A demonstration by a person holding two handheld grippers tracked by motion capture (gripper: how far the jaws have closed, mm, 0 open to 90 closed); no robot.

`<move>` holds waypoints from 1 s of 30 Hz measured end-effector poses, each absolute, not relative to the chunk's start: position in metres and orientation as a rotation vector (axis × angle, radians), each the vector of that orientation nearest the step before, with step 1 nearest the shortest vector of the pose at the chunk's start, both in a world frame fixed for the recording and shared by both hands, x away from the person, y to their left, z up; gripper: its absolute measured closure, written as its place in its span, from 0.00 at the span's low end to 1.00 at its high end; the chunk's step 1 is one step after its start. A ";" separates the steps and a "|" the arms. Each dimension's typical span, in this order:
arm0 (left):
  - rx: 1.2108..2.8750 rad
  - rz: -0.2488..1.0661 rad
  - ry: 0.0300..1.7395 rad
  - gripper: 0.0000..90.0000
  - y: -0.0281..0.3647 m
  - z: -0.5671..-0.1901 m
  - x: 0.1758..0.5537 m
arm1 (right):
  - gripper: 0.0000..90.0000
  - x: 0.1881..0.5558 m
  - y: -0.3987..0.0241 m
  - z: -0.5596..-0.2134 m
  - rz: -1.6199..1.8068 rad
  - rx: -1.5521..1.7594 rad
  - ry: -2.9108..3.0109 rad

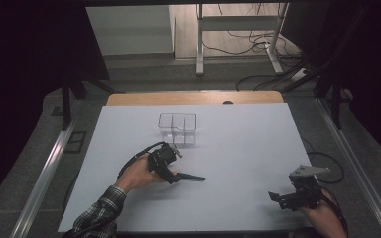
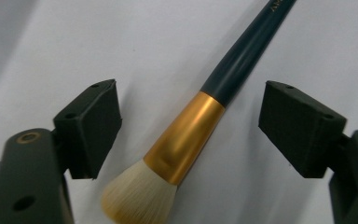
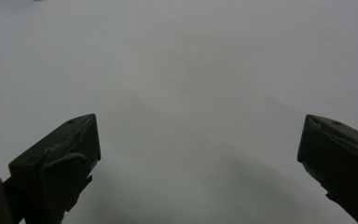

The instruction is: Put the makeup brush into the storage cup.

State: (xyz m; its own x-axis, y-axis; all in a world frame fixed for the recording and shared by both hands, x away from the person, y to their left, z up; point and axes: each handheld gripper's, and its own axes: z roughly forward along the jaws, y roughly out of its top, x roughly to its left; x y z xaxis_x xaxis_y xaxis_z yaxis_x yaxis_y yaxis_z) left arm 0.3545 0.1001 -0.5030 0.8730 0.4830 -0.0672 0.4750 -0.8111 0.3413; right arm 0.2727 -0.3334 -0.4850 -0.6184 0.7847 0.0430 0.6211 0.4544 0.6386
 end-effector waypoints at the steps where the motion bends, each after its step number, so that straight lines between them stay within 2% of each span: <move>1: 2.694 0.032 0.713 0.26 0.100 -0.503 0.355 | 0.00 0.273 -0.333 -0.485 0.913 1.211 2.448; 15: 2.708 0.024 0.651 0.47 0.097 -0.510 0.355 | 0.00 0.272 -0.333 -0.486 0.910 1.211 2.453; 19: 2.709 0.024 0.610 0.67 0.098 -0.509 0.352 | 0.00 0.272 -0.333 -0.486 0.906 1.210 2.455; 20: 2.706 0.015 0.613 0.80 0.098 -0.509 0.352 | 0.00 0.273 -0.333 -0.486 0.904 1.209 2.457; 30: 2.708 0.039 0.616 0.81 0.097 -0.509 0.350 | 0.00 0.272 -0.333 -0.486 0.899 1.209 2.456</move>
State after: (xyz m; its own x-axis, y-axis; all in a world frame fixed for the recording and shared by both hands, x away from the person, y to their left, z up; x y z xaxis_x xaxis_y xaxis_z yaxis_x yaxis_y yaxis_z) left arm 0.3495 0.0972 -0.5091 0.9045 0.4232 -0.0522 0.4131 -0.8394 0.3531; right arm 0.2722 -0.3326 -0.4860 -0.6203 0.7834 0.0383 0.6230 0.4625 0.6308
